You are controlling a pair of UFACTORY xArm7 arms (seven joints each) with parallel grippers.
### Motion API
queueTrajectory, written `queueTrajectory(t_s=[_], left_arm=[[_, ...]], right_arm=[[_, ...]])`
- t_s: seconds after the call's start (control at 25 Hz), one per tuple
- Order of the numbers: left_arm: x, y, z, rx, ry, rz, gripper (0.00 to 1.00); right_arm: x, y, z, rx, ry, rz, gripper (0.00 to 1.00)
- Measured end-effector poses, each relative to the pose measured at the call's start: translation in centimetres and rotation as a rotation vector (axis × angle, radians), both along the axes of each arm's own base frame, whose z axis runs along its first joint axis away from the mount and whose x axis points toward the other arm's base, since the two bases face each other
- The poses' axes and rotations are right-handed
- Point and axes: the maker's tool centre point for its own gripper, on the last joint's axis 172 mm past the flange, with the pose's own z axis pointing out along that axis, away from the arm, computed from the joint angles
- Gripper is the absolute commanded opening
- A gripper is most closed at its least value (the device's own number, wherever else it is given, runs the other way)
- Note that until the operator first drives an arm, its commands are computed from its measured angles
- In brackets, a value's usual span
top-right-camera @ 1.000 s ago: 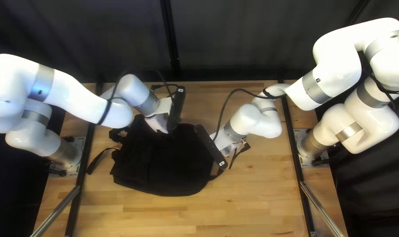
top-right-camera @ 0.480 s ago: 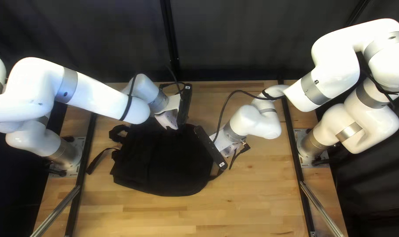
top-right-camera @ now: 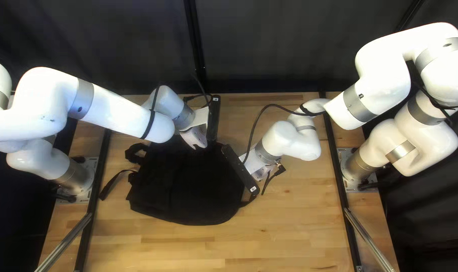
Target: Remove a lunch box from a kids backpack
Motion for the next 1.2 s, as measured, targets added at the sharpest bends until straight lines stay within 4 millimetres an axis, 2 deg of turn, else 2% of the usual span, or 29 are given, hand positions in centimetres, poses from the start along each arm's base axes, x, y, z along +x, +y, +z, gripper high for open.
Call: queueTrajectory(t_s=[0.6,0.8,1.2], left_arm=[[0.2,1.3,0.8,-0.011,0.044,0.082,0.0],[0.5,2.7,1.4,-0.012,0.054,0.12,0.0],[-0.1,5.0,1.0,-0.011,0.066,0.189,0.0]], right_arm=[[0.0,1.0,0.5,-0.001,0.001,0.011,0.0],[0.3,1.6,1.1,-0.003,-0.004,0.015,0.0],[1.8,3.8,0.4,0.012,0.0,0.047,0.0]])
